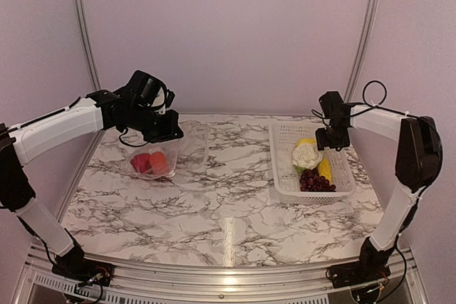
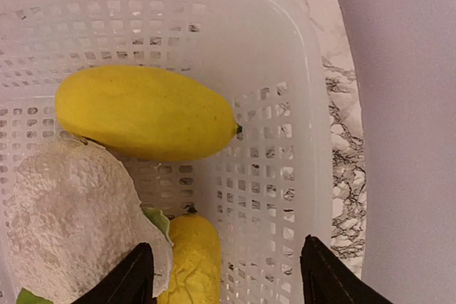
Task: Place the food in the zip-top bag and seal the zipper
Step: Move the fake vegetable to the bin, then pick up the fake fruit from the bin, then place the fake fruit in the zipper food storage bag.
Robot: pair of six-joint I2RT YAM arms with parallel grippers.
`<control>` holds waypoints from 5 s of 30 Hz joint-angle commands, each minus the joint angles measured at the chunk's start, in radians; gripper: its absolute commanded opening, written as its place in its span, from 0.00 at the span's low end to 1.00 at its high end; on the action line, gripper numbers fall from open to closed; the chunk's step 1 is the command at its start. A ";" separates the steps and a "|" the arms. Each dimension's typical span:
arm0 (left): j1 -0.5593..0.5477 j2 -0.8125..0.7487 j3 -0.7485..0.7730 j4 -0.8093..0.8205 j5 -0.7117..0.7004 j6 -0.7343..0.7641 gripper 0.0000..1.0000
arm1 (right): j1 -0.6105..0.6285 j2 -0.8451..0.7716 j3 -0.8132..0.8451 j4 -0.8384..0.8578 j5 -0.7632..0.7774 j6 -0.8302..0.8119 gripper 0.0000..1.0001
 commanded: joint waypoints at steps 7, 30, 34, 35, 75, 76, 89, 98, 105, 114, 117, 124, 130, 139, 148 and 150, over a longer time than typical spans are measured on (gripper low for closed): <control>0.001 0.001 0.019 -0.006 0.011 0.011 0.00 | 0.082 0.072 0.096 -0.027 -0.199 0.058 0.67; 0.001 0.008 0.042 -0.022 0.015 0.020 0.00 | 0.068 -0.090 0.060 -0.151 -0.202 0.028 0.63; 0.001 0.013 0.052 -0.027 0.019 0.022 0.00 | 0.053 -0.111 0.016 -0.150 -0.226 0.010 0.55; 0.001 0.016 0.055 -0.029 0.021 0.022 0.00 | 0.047 -0.114 0.004 -0.147 -0.235 0.008 0.54; 0.001 0.020 0.100 -0.066 0.023 0.031 0.00 | -0.026 0.107 -0.015 -0.073 -0.276 -0.017 0.40; 0.001 0.022 0.100 -0.066 0.025 0.032 0.00 | -0.026 0.099 -0.012 -0.075 -0.275 -0.017 0.36; 0.001 0.061 0.137 -0.059 0.059 0.030 0.00 | -0.024 -0.088 0.046 -0.128 -0.387 -0.014 0.20; -0.001 0.084 0.158 -0.039 0.097 -0.009 0.00 | 0.002 -0.273 0.055 -0.026 -0.533 0.041 0.05; -0.008 0.088 0.159 -0.017 0.108 -0.047 0.00 | 0.149 -0.344 0.058 0.174 -0.672 0.086 0.04; -0.026 0.097 0.202 -0.022 0.123 -0.096 0.00 | 0.330 -0.313 0.063 0.493 -0.812 0.230 0.00; -0.033 0.104 0.227 -0.035 0.126 -0.105 0.00 | 0.401 -0.280 0.074 0.564 -0.836 0.263 0.00; -0.038 0.107 0.280 -0.050 0.143 -0.137 0.00 | 0.538 -0.177 0.145 0.637 -0.843 0.277 0.00; -0.039 0.091 0.307 -0.072 0.138 -0.137 0.00 | 0.586 -0.103 0.187 0.669 -0.823 0.272 0.01; -0.039 0.056 0.300 -0.091 0.136 -0.130 0.00 | 0.590 -0.046 0.202 0.680 -0.799 0.286 0.10; -0.038 0.049 0.301 -0.108 0.121 -0.117 0.00 | 0.621 -0.042 0.191 0.623 -0.728 0.269 0.53; -0.038 0.053 0.304 -0.108 0.119 -0.118 0.00 | 0.631 -0.040 0.210 0.588 -0.702 0.253 0.64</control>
